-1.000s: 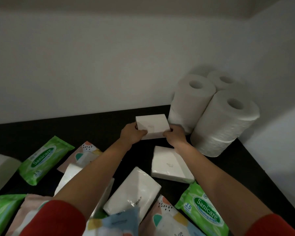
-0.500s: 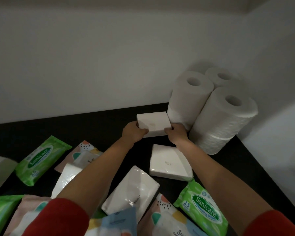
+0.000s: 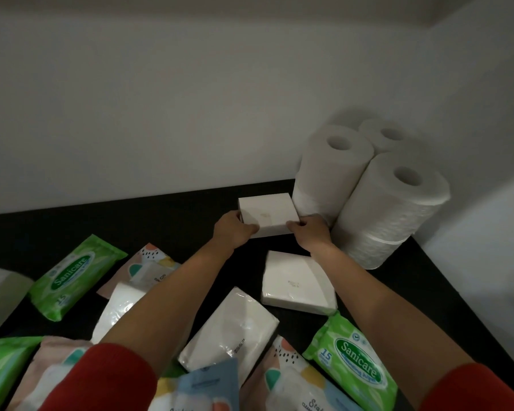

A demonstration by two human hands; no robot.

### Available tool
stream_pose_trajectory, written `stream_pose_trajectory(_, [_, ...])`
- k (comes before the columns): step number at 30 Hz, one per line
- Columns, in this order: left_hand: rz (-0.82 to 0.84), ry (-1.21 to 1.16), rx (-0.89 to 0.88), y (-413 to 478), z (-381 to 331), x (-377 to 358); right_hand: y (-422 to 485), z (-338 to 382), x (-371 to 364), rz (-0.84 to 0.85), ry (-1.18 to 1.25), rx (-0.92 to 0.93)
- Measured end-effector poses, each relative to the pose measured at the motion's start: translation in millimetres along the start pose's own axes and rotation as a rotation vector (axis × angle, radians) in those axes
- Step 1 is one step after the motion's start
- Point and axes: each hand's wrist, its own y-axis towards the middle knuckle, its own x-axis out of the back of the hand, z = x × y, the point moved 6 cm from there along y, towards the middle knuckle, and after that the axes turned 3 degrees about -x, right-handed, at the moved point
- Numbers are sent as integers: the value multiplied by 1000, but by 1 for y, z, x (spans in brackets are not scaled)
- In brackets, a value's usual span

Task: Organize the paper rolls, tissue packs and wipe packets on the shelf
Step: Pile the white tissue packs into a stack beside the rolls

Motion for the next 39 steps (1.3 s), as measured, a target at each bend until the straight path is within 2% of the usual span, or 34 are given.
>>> stream_pose_trajectory(4, [-13, -3, 48, -15, 11, 1, -11, -9, 8, 13, -128, 19])
stream_pose_trajectory(9, [141, 61, 69, -40, 21, -16, -24, -24, 22, 19, -215, 35])
stream_pose_trajectory(12, [202, 99, 15, -52, 17, -26, -35, -34, 32, 24, -176, -49])
stream_pose_trajectory(15, [297, 226, -3, -61, 19, -32, -52, -44, 33, 135, -210, -148])
stream_pose_trajectory(19, [367, 247, 10, -67, 22, -39, -74, -53, 32, 326, 7, -346])
stream_pose_trajectory(23, [335, 164, 19, -71, 20, -40, -84, -59, 22, 410, 190, -390])
stream_pose_trajectory(26, [335, -52, 71, -73, 23, -39, -82, -58, 13, 408, 400, -356])
stream_pose_trajectory(29, [322, -216, 51, -72, 19, -32, -74, -41, 12, 349, 570, -225])
stream_pose_trajectory(34, [278, -483, 56, -64, 11, -7, -62, -3, 13, 247, 593, -5])
stream_pose_trajectory(39, [159, -546, -16, -48, -4, 13, -50, 15, 14, 136, 612, 85])
